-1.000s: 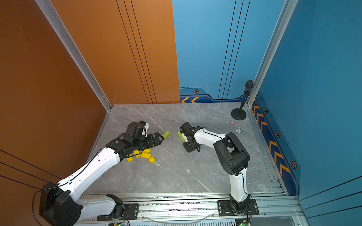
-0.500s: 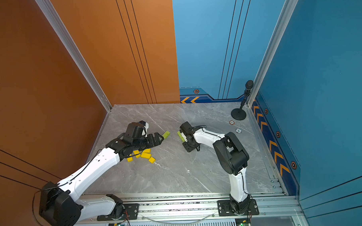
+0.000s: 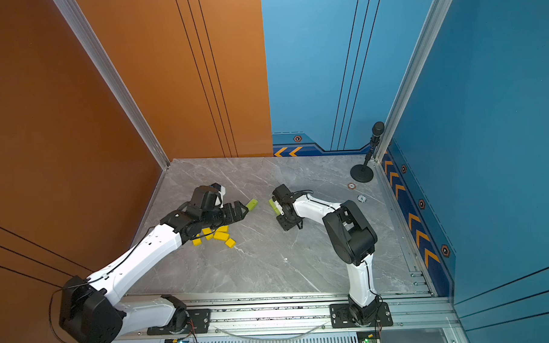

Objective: Assemble the letter v with building blocks
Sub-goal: Assemble the building block at the center of the board.

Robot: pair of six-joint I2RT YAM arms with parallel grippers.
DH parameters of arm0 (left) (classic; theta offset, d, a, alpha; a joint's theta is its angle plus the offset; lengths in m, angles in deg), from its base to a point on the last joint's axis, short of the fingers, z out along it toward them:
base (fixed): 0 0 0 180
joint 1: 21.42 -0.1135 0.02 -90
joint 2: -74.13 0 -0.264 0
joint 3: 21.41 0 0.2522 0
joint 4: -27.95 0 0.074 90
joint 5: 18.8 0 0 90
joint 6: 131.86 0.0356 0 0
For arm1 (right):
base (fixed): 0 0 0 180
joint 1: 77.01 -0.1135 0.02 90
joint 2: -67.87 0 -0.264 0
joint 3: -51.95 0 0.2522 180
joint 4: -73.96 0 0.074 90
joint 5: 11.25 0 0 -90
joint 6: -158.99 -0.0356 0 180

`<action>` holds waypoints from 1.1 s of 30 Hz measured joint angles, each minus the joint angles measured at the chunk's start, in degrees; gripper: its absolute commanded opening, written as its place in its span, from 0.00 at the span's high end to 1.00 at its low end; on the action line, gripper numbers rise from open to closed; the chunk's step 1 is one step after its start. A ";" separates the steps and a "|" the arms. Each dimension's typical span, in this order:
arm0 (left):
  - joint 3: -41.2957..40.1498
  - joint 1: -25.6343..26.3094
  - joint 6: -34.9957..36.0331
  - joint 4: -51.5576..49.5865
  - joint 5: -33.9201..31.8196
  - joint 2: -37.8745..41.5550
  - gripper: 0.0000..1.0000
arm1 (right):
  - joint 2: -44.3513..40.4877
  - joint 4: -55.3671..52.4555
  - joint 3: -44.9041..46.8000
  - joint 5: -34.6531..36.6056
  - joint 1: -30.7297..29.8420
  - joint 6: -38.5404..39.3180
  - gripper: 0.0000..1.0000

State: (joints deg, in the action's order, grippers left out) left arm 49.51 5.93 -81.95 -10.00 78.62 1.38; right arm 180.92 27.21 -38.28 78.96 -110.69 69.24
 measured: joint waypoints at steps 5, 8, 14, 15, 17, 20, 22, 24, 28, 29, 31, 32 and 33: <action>0.00 0.00 0.00 0.00 -0.02 0.00 0.02 | 0.00 0.02 0.00 0.00 0.00 0.00 0.65; 0.00 0.00 0.00 0.02 0.00 0.00 0.02 | 0.02 0.00 -0.09 0.00 0.00 0.02 0.65; 0.00 0.00 0.02 0.00 -0.02 0.00 0.02 | 0.11 0.00 -0.20 0.00 0.02 0.02 0.65; 0.00 0.00 0.02 0.00 -0.02 0.00 0.02 | 0.11 0.00 -0.20 0.00 0.07 0.00 0.65; 0.00 0.00 0.00 0.00 0.00 0.00 0.02 | 0.11 0.00 -0.22 -0.02 0.15 0.02 0.65; 0.00 0.00 0.00 0.02 0.00 0.00 0.02 | 0.11 0.02 -0.22 -0.02 0.26 0.02 0.65; 0.00 0.00 0.00 0.02 0.00 0.00 0.02 | 0.11 0.02 -0.22 0.00 0.33 0.02 0.65; 0.00 0.00 0.00 0.00 0.00 0.00 0.02 | 0.11 0.02 -0.22 0.00 0.37 0.02 0.65; 0.00 0.00 0.00 0.00 0.00 0.00 0.02 | 0.22 -0.04 -0.33 -0.02 0.37 0.02 0.65; 0.00 0.00 0.00 0.00 0.00 0.00 0.02 | 0.24 -0.04 -0.37 -0.02 0.37 0.02 0.65; 0.00 0.00 0.02 0.00 0.00 0.00 0.02 | 0.33 -0.24 -0.52 -0.02 0.37 0.02 0.65; 0.00 0.00 0.00 0.00 0.00 0.00 0.02 | 0.39 -0.37 -0.63 -0.02 0.37 0.02 0.65; 0.00 0.00 0.00 0.00 -0.02 0.00 0.02 | 0.46 -0.44 -0.74 -0.02 0.37 0.02 0.65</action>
State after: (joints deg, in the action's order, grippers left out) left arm 49.51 5.93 -81.95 -10.00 78.60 1.38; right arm 181.38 26.77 -39.02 78.94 -110.31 69.27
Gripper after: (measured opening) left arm 0.976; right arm 0.353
